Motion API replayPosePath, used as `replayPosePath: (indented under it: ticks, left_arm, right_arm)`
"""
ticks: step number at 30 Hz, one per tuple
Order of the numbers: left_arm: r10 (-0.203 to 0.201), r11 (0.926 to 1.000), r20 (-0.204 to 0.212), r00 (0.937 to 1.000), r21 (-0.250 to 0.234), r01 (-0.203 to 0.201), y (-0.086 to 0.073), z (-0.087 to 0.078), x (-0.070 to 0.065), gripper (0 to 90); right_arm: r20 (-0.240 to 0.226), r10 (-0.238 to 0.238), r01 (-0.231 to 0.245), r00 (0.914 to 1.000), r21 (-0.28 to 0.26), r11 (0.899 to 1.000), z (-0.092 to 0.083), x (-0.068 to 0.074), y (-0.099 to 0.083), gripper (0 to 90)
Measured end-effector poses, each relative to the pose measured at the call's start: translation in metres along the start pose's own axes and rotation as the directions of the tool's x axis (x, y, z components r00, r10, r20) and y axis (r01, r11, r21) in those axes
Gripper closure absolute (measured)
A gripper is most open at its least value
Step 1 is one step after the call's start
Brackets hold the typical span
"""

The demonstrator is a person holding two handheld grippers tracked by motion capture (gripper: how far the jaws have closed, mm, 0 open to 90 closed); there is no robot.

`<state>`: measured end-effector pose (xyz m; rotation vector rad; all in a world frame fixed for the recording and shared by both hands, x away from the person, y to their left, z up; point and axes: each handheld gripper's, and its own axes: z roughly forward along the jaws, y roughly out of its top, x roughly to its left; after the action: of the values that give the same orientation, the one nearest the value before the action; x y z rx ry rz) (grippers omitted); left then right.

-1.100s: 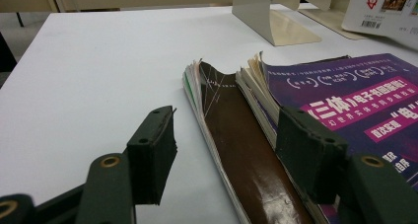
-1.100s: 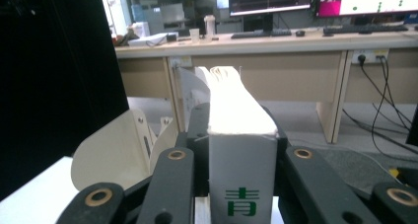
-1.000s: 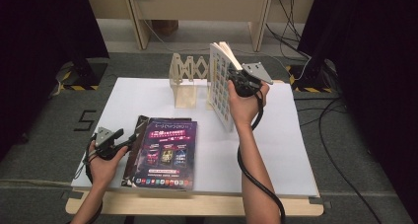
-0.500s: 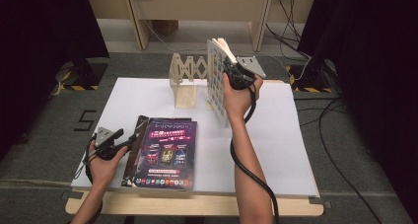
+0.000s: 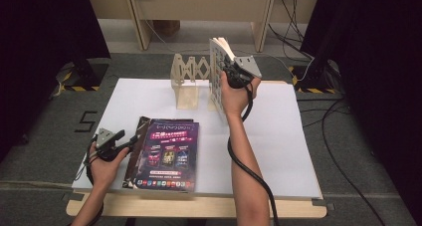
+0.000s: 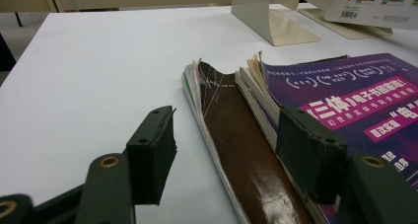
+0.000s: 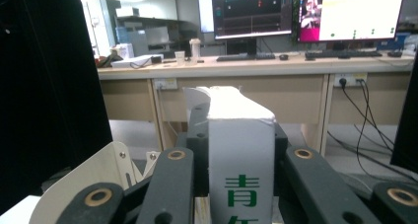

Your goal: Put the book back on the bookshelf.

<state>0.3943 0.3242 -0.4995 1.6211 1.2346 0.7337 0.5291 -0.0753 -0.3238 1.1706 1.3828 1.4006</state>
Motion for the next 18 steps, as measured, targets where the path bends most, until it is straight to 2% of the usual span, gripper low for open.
replayPosePath:
  ticks: [2, 7, 10, 18]
  left_arm:
    - [0.003, 1.0, -0.002, 1.0, 0.001, -0.003, 0.0, 0.0, -0.001, 39.2]
    - [0.006, 1.0, -0.004, 1.0, -0.001, -0.006, 0.0, 0.0, -0.001, 39.3]
    - [0.009, 1.0, -0.005, 1.0, 0.0, -0.009, 0.0, 0.0, -0.001, 39.3]
    - [0.011, 0.9999, -0.005, 0.9999, 0.001, -0.011, 0.0, 0.0, -0.001, 39.3]
  right_arm:
    - [-0.001, 0.001, -0.001, 1.0, 0.006, 1.0, -0.001, 0.0, -0.001, 74.4]
    - [-0.005, -0.032, 0.032, 0.9995, -0.006, 0.999, -0.009, 0.0, -0.009, 74.1]
    - [-0.01, -0.069, 0.069, 0.9975, -0.007, 0.998, -0.017, 0.0, -0.017, 73.8]
    - [-0.015, -0.088, 0.089, 0.996, 0.012, 0.996, -0.028, -0.007, -0.019, 73.0]
